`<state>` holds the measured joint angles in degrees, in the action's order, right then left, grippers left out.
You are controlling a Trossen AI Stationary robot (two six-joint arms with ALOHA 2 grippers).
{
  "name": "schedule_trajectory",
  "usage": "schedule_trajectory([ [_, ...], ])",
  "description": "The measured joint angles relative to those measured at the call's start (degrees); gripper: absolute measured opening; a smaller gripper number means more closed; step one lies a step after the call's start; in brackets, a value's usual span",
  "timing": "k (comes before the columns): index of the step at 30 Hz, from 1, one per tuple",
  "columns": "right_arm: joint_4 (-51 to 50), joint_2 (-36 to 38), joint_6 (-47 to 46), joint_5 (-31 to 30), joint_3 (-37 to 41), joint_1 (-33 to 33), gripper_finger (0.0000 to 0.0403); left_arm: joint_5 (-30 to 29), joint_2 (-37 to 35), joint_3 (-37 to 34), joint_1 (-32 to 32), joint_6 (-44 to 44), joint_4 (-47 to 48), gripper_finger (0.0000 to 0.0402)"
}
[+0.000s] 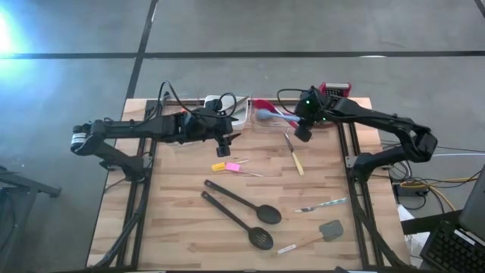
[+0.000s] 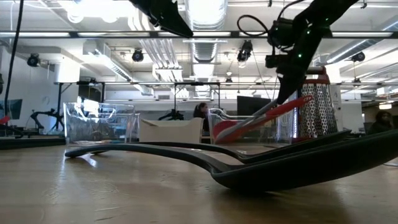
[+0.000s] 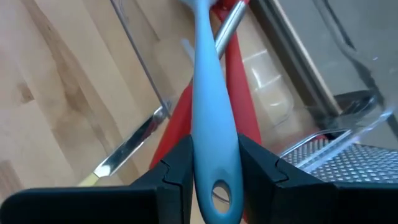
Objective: Pick & Place Kitchen Items
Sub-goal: Put the gray serving spoon into the right transparent bin, then put the pink spatula into the left transparent bin
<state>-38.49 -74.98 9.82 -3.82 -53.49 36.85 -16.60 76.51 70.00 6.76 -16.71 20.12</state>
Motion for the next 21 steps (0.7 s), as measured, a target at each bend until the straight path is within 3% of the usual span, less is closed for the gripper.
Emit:
schedule_trajectory([
  [4, 0.1, -1.1, -1.1, -0.1, -0.2, 0.0, 0.0091, 0.0, 0.0, 0.0, 0.0, 0.0, 0.1, 0.0234],
  [12, -0.4, -0.9, -2.3, -0.8, -0.9, 0.0, 0.0209, 0.0, 0.0, 0.0, 0.0, 0.3, 1.0, 0.0234],
  [21, -0.6, 5.8, -3.3, -0.8, -3.1, 0.0, 0.0221, 0.0, 0.1, 0.0, 0.0, 0.8, 1.2, 0.0234],
])
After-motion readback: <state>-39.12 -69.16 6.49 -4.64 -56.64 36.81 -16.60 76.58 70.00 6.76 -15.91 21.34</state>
